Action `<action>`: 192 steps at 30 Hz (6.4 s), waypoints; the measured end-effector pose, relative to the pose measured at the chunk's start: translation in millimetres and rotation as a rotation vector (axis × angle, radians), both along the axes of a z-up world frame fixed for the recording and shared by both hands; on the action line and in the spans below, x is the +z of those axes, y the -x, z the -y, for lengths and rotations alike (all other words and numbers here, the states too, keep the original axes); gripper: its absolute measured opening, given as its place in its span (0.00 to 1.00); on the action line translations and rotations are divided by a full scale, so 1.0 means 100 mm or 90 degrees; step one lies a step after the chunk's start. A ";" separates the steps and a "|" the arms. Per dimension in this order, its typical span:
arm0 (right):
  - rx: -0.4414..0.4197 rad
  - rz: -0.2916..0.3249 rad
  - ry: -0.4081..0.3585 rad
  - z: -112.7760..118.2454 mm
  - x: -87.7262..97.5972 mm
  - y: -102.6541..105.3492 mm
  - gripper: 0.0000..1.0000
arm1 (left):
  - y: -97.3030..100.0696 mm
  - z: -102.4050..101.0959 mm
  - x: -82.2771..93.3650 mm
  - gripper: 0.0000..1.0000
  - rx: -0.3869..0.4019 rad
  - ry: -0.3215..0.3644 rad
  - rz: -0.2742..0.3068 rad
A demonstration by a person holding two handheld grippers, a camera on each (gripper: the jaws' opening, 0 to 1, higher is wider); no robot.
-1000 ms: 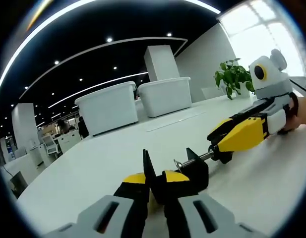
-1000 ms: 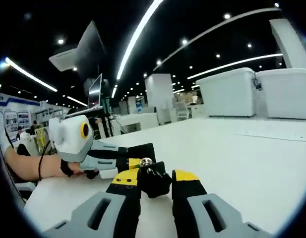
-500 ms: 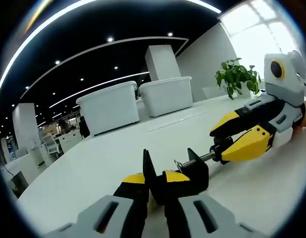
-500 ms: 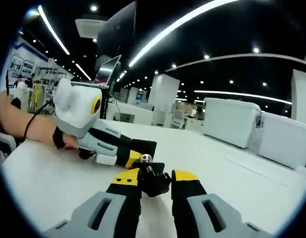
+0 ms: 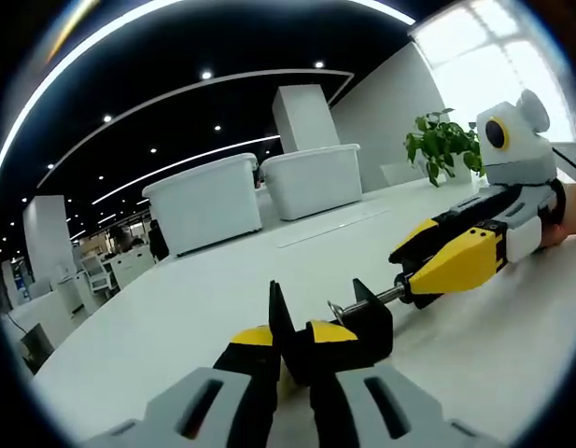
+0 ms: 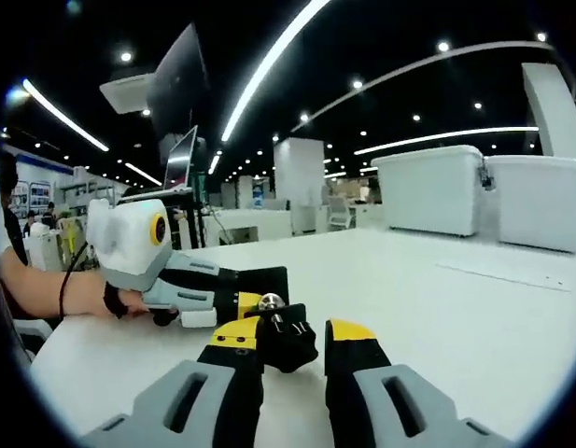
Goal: Clamp the fixed fixture on the desktop, loosen the retaining clip, secure it to the edge of the desk, and tighten the retaining clip.
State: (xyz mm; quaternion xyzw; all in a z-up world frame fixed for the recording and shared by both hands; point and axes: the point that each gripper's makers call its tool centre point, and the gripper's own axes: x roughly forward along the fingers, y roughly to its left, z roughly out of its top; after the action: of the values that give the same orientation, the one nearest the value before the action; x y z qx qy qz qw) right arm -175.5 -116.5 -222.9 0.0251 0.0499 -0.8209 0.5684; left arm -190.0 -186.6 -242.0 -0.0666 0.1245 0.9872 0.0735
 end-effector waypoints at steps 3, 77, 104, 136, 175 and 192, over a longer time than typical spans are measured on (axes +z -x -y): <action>-0.003 -0.004 0.000 0.00 0.00 -0.01 0.19 | 0.00 0.00 0.00 0.11 -0.001 0.001 -0.001; -0.036 0.093 0.020 -0.03 0.01 -0.01 0.46 | 0.01 0.00 0.00 0.13 -0.001 -0.004 -0.001; -0.040 -0.134 -0.032 -0.01 0.10 -0.04 0.11 | 0.01 0.00 0.00 0.14 -0.003 -0.006 -0.001; -0.028 -0.001 -0.017 -0.01 -0.05 0.07 0.21 | 0.01 -0.01 0.01 0.14 -0.002 -0.006 -0.003; -0.005 0.061 0.012 -0.03 -0.03 0.09 0.22 | 0.01 -0.01 0.01 0.14 -0.002 -0.005 -0.003; -0.013 -0.209 -0.094 0.05 -0.02 -0.08 0.20 | 0.00 -0.01 0.01 0.14 -0.001 -0.004 -0.003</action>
State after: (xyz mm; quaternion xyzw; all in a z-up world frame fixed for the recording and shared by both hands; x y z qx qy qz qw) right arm -167.8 -121.1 -225.1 -0.0676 0.2019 -0.8138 0.5407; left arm -189.9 -185.9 -241.2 -0.0638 0.1213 0.9878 0.0741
